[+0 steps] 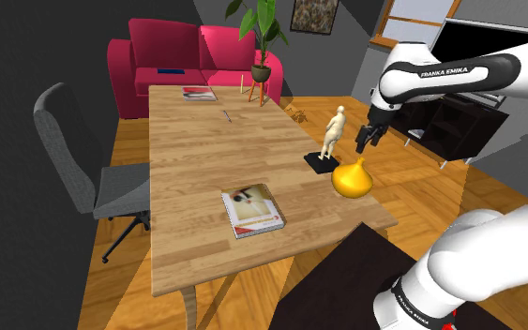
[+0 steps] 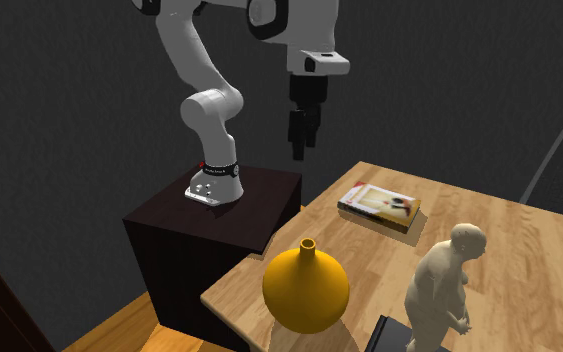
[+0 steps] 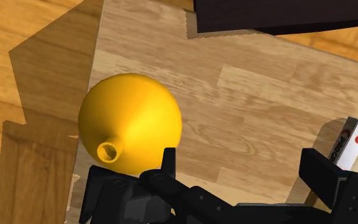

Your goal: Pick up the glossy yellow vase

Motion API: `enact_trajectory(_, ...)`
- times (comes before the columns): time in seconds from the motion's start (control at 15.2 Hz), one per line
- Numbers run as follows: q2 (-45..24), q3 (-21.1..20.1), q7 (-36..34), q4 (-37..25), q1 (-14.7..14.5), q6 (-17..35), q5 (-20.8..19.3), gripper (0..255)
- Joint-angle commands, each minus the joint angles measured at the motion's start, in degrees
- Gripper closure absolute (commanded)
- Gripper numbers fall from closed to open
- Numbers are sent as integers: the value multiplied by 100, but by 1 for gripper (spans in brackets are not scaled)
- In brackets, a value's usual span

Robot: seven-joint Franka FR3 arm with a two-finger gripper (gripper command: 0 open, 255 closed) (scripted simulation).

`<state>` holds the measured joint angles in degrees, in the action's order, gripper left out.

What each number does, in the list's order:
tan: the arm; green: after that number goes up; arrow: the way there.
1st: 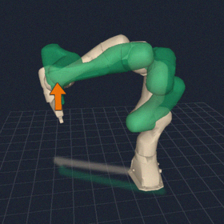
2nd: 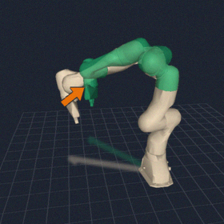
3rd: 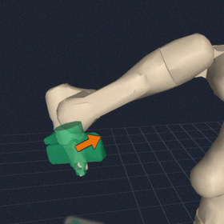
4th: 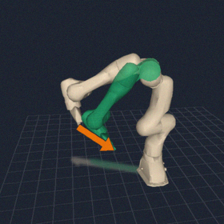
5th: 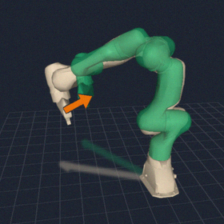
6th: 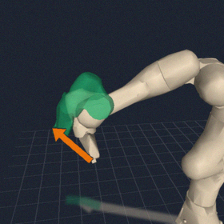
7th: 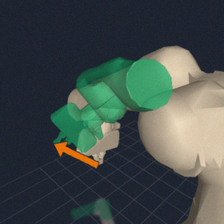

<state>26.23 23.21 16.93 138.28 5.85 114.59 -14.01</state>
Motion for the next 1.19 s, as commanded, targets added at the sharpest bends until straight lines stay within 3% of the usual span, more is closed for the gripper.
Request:
enact_trajectory(0.0,-415,251,290,-211,-17,209,70,0)
enact_trajectory(0.33,-1494,840,1103,-681,-51,755,477,0)
enact_trajectory(0.59,-2486,1198,1895,-1189,-18,1076,1107,0)
enact_trajectory(0.79,-3200,1302,2466,-1605,123,1198,1644,0)
enact_trajectory(1.12,-3452,1251,2598,-1453,180,1553,1843,0)
